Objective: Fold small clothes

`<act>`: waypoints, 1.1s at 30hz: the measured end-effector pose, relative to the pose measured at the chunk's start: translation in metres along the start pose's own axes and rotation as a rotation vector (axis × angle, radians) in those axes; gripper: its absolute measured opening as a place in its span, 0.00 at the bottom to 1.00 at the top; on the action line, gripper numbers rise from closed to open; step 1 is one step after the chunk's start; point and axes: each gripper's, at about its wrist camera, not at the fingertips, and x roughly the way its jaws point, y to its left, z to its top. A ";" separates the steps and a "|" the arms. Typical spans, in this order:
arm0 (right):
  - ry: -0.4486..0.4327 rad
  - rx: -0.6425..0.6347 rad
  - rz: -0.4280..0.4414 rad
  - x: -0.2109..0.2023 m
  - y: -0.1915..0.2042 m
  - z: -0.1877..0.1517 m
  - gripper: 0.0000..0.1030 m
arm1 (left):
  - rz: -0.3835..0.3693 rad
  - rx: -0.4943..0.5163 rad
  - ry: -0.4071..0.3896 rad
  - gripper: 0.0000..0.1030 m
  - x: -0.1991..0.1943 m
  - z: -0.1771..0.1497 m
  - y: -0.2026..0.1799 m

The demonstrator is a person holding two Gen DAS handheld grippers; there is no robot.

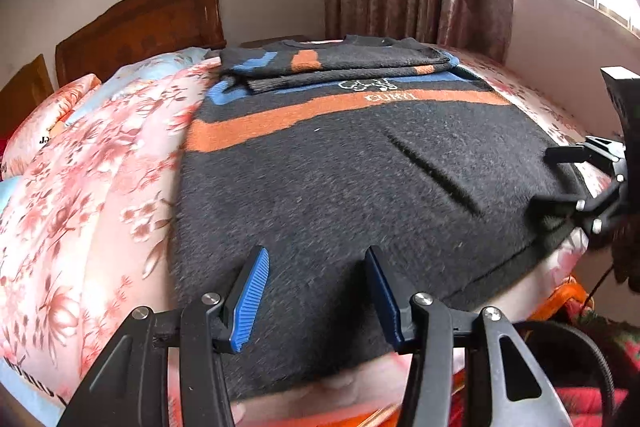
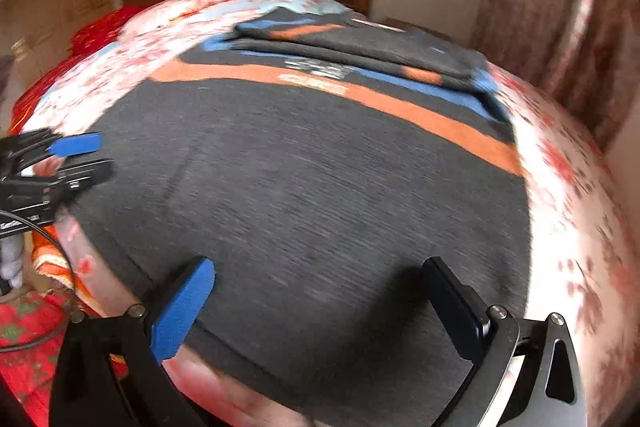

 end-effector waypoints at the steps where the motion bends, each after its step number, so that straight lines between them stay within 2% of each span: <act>1: -0.002 0.017 -0.012 -0.003 -0.007 -0.004 1.00 | -0.001 -0.002 -0.007 0.52 -0.003 -0.004 0.003; 4: -0.019 0.059 -0.043 -0.014 -0.028 -0.023 1.00 | 0.007 -0.015 -0.020 0.52 -0.009 -0.011 0.013; 7: -0.013 0.080 -0.051 -0.018 -0.036 -0.026 1.00 | 0.022 -0.040 0.004 0.50 -0.011 -0.008 0.016; 10: -0.009 0.068 -0.096 -0.020 -0.023 -0.011 1.00 | -0.010 -0.055 -0.007 0.48 -0.013 0.009 0.010; 14: -0.070 0.008 -0.071 -0.018 0.008 0.016 1.00 | -0.035 0.008 -0.036 0.48 -0.003 0.037 -0.016; 16: -0.053 -0.036 -0.073 -0.007 0.023 0.021 1.00 | -0.016 0.028 0.016 0.48 0.015 0.039 -0.025; 17: -0.017 -0.060 -0.081 0.004 0.030 0.020 1.00 | -0.018 0.026 0.042 0.49 0.022 0.035 -0.025; 18: -0.006 -0.066 -0.081 0.009 0.031 0.017 1.00 | -0.033 0.016 0.025 0.49 0.023 0.030 -0.022; 19: -0.032 -0.043 -0.060 0.007 0.025 0.014 1.00 | -0.041 0.009 0.006 0.50 0.021 0.025 -0.017; 21: -0.014 0.010 0.000 0.005 0.008 0.006 1.00 | -0.038 -0.004 0.001 0.51 0.012 0.016 -0.005; 27: 0.003 0.103 -0.089 -0.021 -0.041 -0.027 1.00 | 0.017 -0.038 0.001 0.50 -0.016 -0.013 0.030; 29: 0.017 0.157 -0.132 -0.031 -0.060 -0.039 1.00 | 0.001 -0.058 -0.009 0.46 -0.024 -0.021 0.040; 32: 0.019 0.257 -0.121 -0.043 -0.084 -0.060 1.00 | 0.107 -0.086 0.006 0.46 -0.029 -0.029 0.053; 33: 0.009 0.278 -0.120 -0.047 -0.089 -0.066 1.00 | 0.090 -0.128 -0.003 0.46 -0.032 -0.031 0.063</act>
